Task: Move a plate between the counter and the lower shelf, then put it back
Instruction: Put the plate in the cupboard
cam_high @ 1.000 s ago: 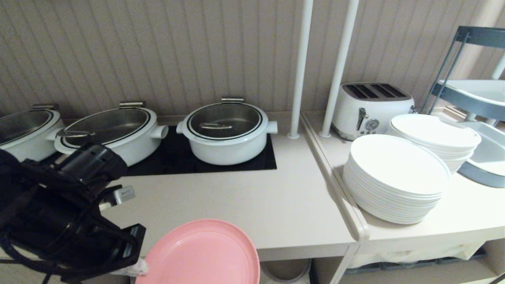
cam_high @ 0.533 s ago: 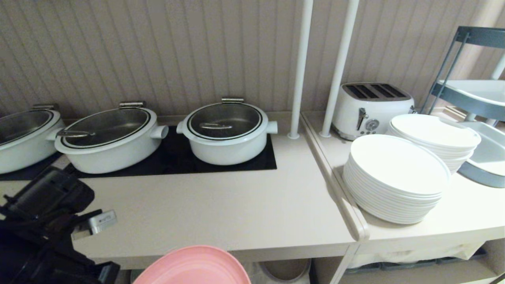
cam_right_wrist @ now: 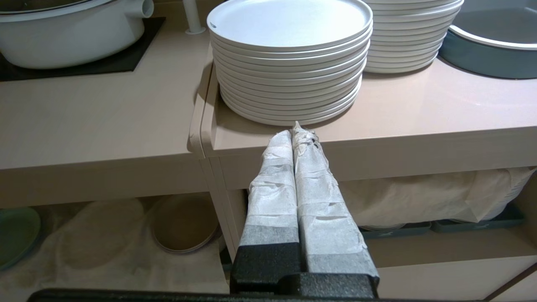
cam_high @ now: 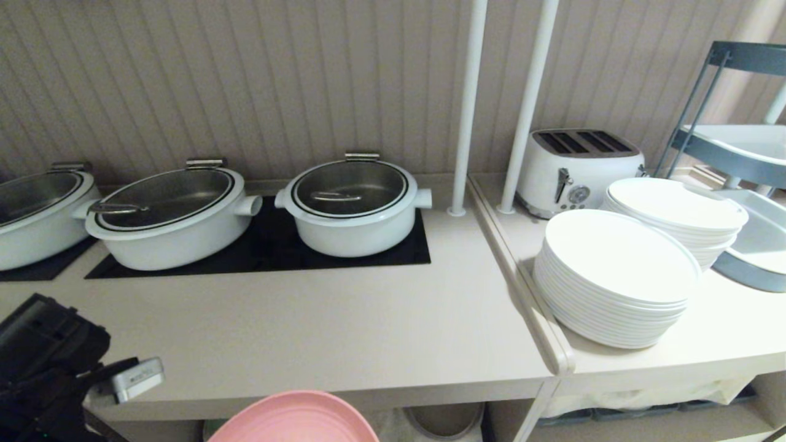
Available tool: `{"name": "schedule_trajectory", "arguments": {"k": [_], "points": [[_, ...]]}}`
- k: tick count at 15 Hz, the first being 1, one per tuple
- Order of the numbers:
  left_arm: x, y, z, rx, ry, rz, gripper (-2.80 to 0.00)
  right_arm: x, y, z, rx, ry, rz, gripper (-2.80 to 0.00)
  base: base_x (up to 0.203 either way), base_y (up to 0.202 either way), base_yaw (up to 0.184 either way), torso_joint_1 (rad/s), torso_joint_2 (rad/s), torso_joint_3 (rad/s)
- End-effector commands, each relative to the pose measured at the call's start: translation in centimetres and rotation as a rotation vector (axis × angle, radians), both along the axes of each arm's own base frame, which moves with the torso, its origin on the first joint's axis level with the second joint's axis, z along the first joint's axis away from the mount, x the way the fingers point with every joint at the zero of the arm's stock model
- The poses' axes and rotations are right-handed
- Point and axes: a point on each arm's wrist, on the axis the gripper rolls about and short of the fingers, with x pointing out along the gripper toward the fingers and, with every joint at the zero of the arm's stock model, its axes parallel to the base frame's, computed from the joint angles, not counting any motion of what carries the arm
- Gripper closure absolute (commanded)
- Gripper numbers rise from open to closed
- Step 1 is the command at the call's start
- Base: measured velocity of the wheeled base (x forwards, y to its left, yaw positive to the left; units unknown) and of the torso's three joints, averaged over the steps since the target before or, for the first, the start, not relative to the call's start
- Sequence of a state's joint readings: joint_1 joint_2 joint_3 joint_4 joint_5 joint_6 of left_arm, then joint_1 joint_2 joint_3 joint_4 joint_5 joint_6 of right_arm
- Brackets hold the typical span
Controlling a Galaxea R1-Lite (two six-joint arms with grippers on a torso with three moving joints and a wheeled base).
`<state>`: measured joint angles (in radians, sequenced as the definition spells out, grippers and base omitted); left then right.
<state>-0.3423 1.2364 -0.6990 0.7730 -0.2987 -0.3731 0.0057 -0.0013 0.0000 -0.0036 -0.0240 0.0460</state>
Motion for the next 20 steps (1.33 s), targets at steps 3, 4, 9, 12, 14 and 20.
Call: {"name": "schedule_trajectory", "arguments": {"k": [3, 4, 9, 12, 14, 20], "points": [[-0.31, 0.07, -0.28, -0.004, 0.018, -0.003, 0.0, 0.01, 0.0, 0.0, 0.0, 0.001, 0.0, 0.0, 0.0, 0.0, 0.0, 0.0, 0.0, 0.0], [-0.5, 0.14, -0.45, -0.001, 0.023, -0.002, 0.0, 0.01, 0.0, 0.01, 0.0, 0.0, 0.0, 0.0, 0.0, 0.0, 0.0, 0.0, 0.0, 0.0], [-0.97, 0.27, -0.98, 0.003, 0.045, -0.006, 0.0, 0.01, 0.0, 0.01, 0.0, 0.0, 0.0, 0.0, 0.0, 0.0, 0.0, 0.0, 0.0, 0.0], [-0.93, 0.25, -0.99, 0.001, 0.044, -0.007, 0.0, 0.01, 0.0, 0.0, 0.0, 0.002, 0.0, 0.0, 0.0, 0.0, 0.0, 0.0, 0.0, 0.0], [-0.92, 0.25, -1.03, 0.002, 0.046, -0.007, 0.0, 0.01, 0.0, 0.01, 0.0, 0.0, 0.0, 0.0, 0.0, 0.0, 0.0, 0.0, 0.0, 0.0], [-0.88, 0.19, -1.05, -0.016, 0.055, -0.011, 0.0, 0.01, 0.0, 0.0, 0.0, 0.002, 0.0, 0.0, 0.0, 0.0, 0.0, 0.0, 0.0, 0.0]]}}
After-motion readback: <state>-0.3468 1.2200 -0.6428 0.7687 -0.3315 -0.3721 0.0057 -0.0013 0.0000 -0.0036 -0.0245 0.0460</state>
